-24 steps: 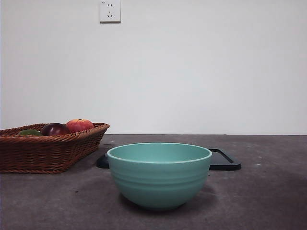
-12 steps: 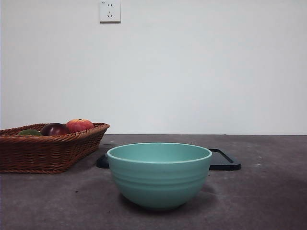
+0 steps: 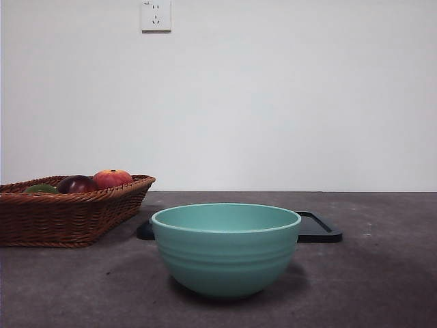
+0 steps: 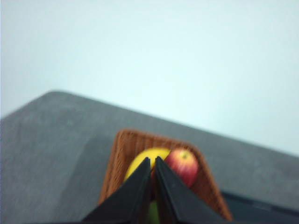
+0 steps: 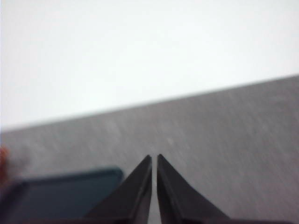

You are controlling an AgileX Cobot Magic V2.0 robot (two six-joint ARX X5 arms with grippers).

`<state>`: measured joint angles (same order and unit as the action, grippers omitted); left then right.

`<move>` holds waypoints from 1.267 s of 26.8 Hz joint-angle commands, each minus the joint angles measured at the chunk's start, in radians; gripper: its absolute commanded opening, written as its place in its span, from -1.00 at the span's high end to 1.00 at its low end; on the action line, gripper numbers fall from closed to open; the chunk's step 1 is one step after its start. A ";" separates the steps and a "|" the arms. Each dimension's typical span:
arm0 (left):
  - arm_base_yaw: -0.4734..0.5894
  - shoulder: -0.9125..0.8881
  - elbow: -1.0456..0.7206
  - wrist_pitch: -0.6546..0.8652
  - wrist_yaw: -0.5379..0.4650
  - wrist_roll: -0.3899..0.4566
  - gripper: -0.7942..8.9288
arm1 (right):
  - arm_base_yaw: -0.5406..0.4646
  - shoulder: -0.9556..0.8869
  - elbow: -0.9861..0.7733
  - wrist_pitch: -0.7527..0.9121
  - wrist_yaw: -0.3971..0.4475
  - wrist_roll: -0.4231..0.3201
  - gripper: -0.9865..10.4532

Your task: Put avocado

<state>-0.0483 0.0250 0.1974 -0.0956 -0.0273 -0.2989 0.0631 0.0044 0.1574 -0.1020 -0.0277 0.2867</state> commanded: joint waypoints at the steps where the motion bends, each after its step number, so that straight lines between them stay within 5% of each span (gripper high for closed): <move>1: 0.001 0.036 0.058 -0.019 -0.003 -0.035 0.81 | 0.011 0.013 0.070 -0.008 -0.010 0.081 0.81; 7: 0.001 0.149 0.247 -0.201 0.000 -0.028 0.81 | 0.015 0.116 0.216 -0.035 -0.061 0.082 0.81; 18: -0.038 0.295 0.508 -0.319 0.145 0.029 0.80 | 0.015 0.367 0.467 -0.242 -0.351 0.051 0.81; 24: -0.111 0.352 0.577 -0.368 0.233 0.060 0.80 | 0.016 0.496 0.603 -0.393 -0.486 -0.071 0.81; 29: -0.122 0.409 0.616 -0.399 0.357 0.059 0.80 | 0.047 0.567 0.708 -0.535 -0.496 -0.208 0.81; 34: -0.122 0.462 0.636 -0.475 0.504 0.043 0.80 | 0.092 0.595 0.761 -0.624 -0.497 -0.249 0.81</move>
<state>-0.1680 0.4805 0.8112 -0.5720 0.4503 -0.2535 0.1501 0.5938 0.9047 -0.7216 -0.5217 0.0769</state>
